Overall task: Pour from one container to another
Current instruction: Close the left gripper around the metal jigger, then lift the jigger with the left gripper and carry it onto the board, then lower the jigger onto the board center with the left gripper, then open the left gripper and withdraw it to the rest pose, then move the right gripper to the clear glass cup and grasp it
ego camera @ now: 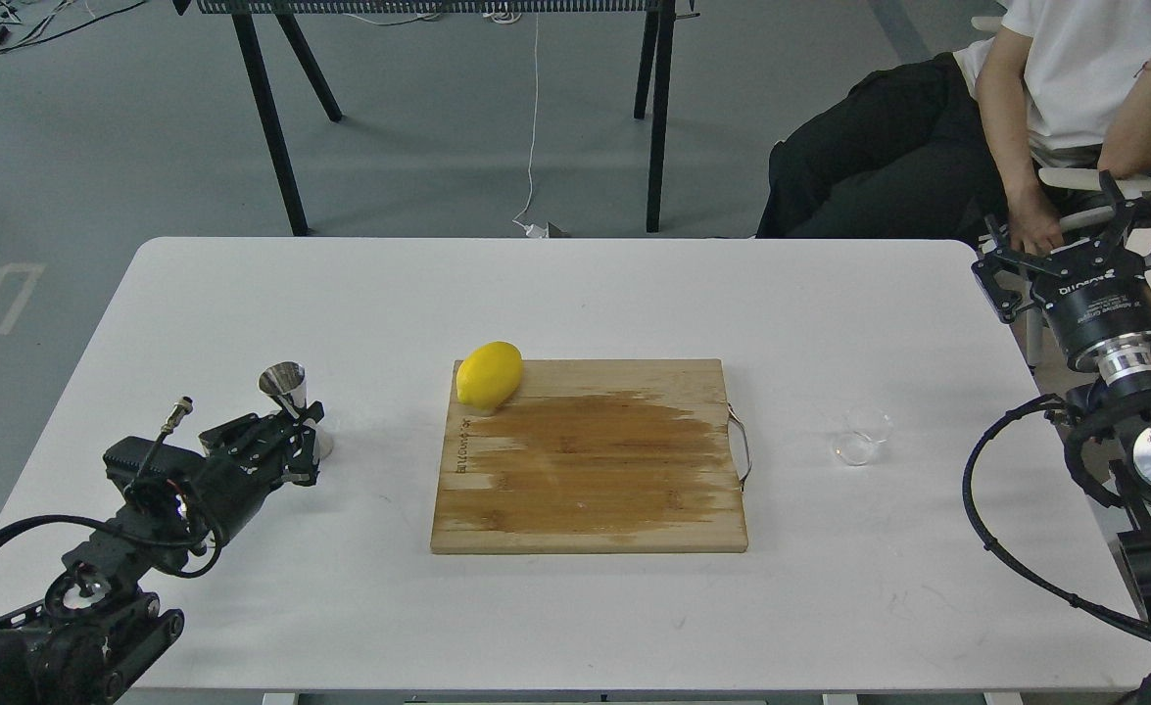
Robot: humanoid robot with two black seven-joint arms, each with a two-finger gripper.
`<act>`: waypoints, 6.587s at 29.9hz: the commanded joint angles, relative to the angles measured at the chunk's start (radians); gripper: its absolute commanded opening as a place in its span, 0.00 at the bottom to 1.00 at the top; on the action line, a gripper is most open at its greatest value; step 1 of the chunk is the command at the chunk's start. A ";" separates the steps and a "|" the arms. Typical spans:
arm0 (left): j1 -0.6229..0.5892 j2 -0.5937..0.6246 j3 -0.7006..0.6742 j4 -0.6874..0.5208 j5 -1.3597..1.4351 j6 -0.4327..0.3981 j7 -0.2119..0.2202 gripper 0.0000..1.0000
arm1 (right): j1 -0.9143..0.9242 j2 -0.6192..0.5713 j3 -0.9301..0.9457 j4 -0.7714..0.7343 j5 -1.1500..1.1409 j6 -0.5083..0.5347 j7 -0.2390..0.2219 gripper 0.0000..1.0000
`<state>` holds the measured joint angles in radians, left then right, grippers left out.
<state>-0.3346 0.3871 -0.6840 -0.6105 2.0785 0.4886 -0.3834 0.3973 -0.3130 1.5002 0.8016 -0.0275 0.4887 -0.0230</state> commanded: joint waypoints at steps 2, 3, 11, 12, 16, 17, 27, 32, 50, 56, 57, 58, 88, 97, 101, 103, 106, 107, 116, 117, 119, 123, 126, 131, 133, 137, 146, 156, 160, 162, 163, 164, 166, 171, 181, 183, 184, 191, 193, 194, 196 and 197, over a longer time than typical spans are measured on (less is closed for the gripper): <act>-0.020 0.025 -0.005 -0.018 -0.001 0.000 -0.003 0.08 | 0.000 0.000 0.002 0.001 0.000 0.000 0.000 1.00; -0.035 0.036 -0.005 -0.028 -0.001 0.000 -0.003 0.08 | 0.000 0.000 0.002 0.001 0.000 0.000 0.000 1.00; -0.135 0.116 -0.002 -0.306 0.040 0.000 0.014 0.08 | -0.014 -0.011 0.014 0.002 0.000 0.000 0.002 1.00; -0.147 0.110 -0.002 -0.342 0.066 -0.002 0.017 0.08 | -0.015 -0.011 0.018 0.002 0.000 0.000 0.002 1.00; -0.178 0.063 0.007 -0.439 0.103 -0.093 0.030 0.07 | -0.026 -0.017 0.018 0.001 0.000 0.000 0.002 1.00; -0.191 0.034 0.014 -0.449 0.103 -0.119 0.037 0.07 | -0.029 -0.018 0.018 0.001 0.000 0.000 0.002 1.00; -0.228 -0.204 0.150 -0.443 0.103 -0.260 0.069 0.07 | -0.048 -0.041 0.038 0.001 0.000 0.000 0.002 1.00; -0.224 -0.226 0.218 -0.401 0.103 -0.265 0.115 0.07 | -0.061 -0.051 0.057 0.001 0.000 0.000 0.002 1.00; -0.227 -0.255 0.224 -0.262 0.103 -0.266 0.135 0.09 | -0.071 -0.051 0.061 0.002 0.000 0.000 0.002 1.00; -0.228 -0.277 0.265 -0.255 0.103 -0.266 0.135 0.10 | -0.072 -0.051 0.061 0.001 0.000 0.000 0.002 1.00; -0.228 -0.277 0.265 -0.252 0.103 -0.266 0.135 0.10 | -0.071 -0.051 0.060 0.001 0.000 0.000 0.002 1.00; -0.228 -0.278 0.267 -0.249 0.103 -0.266 0.135 0.10 | -0.072 -0.051 0.061 0.001 0.000 0.000 0.000 1.00; -0.228 -0.312 0.265 -0.256 0.103 -0.274 0.150 0.49 | -0.072 -0.054 0.061 0.001 0.000 0.000 0.002 1.00; -0.222 -0.307 0.265 -0.287 0.103 -0.266 0.136 0.67 | -0.072 -0.054 0.061 0.001 0.000 0.000 0.002 1.00; -0.219 -0.303 0.265 -0.299 0.103 -0.268 0.135 0.68 | -0.074 -0.054 0.061 0.005 0.000 0.000 0.002 1.00; -0.221 -0.297 0.267 -0.299 0.103 -0.269 0.133 0.68 | -0.080 -0.055 0.061 0.014 0.000 0.000 0.002 1.00; -0.219 -0.286 0.267 -0.299 0.103 -0.266 0.112 0.70 | -0.083 -0.063 0.061 0.021 0.000 0.000 0.002 1.00; -0.218 -0.283 0.267 -0.299 0.103 -0.266 0.098 0.70 | -0.083 -0.063 0.061 0.021 0.000 0.000 0.002 1.00; -0.190 -0.232 0.268 -0.301 0.103 -0.263 0.075 0.70 | -0.083 -0.063 0.060 0.021 0.000 0.000 0.002 1.00; -0.190 -0.222 0.268 -0.301 0.103 -0.263 0.075 0.70 | -0.083 -0.063 0.061 0.021 0.000 0.000 0.002 1.00; -0.190 -0.198 0.268 -0.301 0.103 -0.262 0.075 0.70 | -0.083 -0.063 0.061 0.019 0.000 0.000 0.002 1.00; -0.184 -0.142 0.262 -0.305 0.103 -0.200 0.073 0.71 | -0.083 -0.073 0.064 0.007 0.000 0.000 0.000 1.00; -0.138 -0.073 0.251 -0.365 0.103 -0.142 0.072 0.81 | -0.066 -0.097 0.080 -0.039 0.000 0.000 0.000 1.00; -0.101 0.032 0.251 -0.411 0.103 -0.131 0.066 0.83 | -0.046 -0.130 0.083 -0.059 0.003 0.000 0.000 1.00; -0.092 0.068 0.250 -0.413 0.103 -0.124 0.052 0.85 | -0.049 -0.146 0.083 -0.062 0.003 0.000 0.000 1.00; -0.092 0.137 0.248 -0.413 0.103 -0.084 -0.011 0.97 | -0.069 -0.155 0.081 -0.064 0.003 0.000 -0.001 1.00; -0.142 0.158 0.225 -0.414 -0.492 -0.122 -0.085 0.99 | -0.241 -0.156 0.095 0.106 0.216 0.000 -0.014 1.00; -0.257 0.147 -0.038 -0.371 -1.257 -0.494 -0.075 1.00 | -0.371 -0.143 0.101 0.328 0.277 -0.164 -0.014 1.00; -0.267 0.147 -0.110 -0.301 -1.572 -0.635 -0.074 1.00 | -0.451 -0.133 0.101 0.476 0.328 -0.283 -0.011 1.00; -0.285 0.147 -0.127 -0.269 -1.732 -0.729 -0.074 1.00 | -0.472 -0.107 0.094 0.482 0.348 -0.283 -0.014 1.00; -0.291 0.147 -0.134 -0.253 -1.809 -0.767 -0.072 1.00 | -0.479 -0.097 0.085 0.479 0.348 -0.280 -0.015 1.00; -0.293 0.147 -0.135 -0.236 -1.887 -0.800 -0.072 1.00 | -0.486 -0.084 0.080 0.478 0.350 -0.274 -0.023 1.00; -0.294 0.147 -0.135 -0.219 -2.006 -0.840 -0.071 1.00 | -0.512 -0.060 0.075 0.473 0.350 -0.254 -0.076 1.00; -0.291 0.145 -0.135 -0.219 -2.120 -0.848 -0.071 1.00 | -0.543 0.069 0.078 0.449 0.345 -0.171 -0.173 1.00; -0.317 0.134 -0.135 -0.219 -2.120 -0.843 -0.071 1.00 | -0.497 0.135 -0.043 0.268 0.340 -0.232 -0.164 1.00; -0.317 0.136 -0.135 -0.219 -2.120 -0.843 -0.071 1.00 | -0.491 0.135 -0.072 0.255 0.342 -0.239 -0.173 0.99; -0.317 0.138 -0.135 -0.219 -2.120 -0.843 -0.072 1.00 | -0.483 0.135 -0.084 0.254 0.347 -0.254 -0.173 0.99; -0.317 0.144 -0.137 -0.222 -2.120 -0.840 -0.072 1.00 | -0.457 0.146 -0.094 0.295 0.376 -0.464 -0.178 1.00; -0.317 0.145 -0.137 -0.222 -2.120 -0.838 -0.072 1.00 | -0.422 0.144 -0.095 0.295 0.380 -0.571 -0.178 1.00; -0.319 0.145 -0.137 -0.222 -2.120 -0.838 -0.072 1.00 | -0.399 0.141 -0.097 0.292 0.380 -0.617 -0.179 1.00; -0.317 0.144 -0.137 -0.222 -2.120 -0.837 -0.072 1.00 | -0.367 0.140 -0.098 0.291 0.379 -0.665 -0.179 1.00; -0.317 0.142 -0.137 -0.222 -2.120 -0.837 -0.074 1.00 | -0.361 0.140 -0.098 0.291 0.379 -0.665 -0.182 1.00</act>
<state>-0.6526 0.5317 -0.8203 -0.8330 -0.0415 -0.3496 -0.4556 0.0007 -0.1708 1.4035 1.0938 0.3511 -0.1206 -0.2021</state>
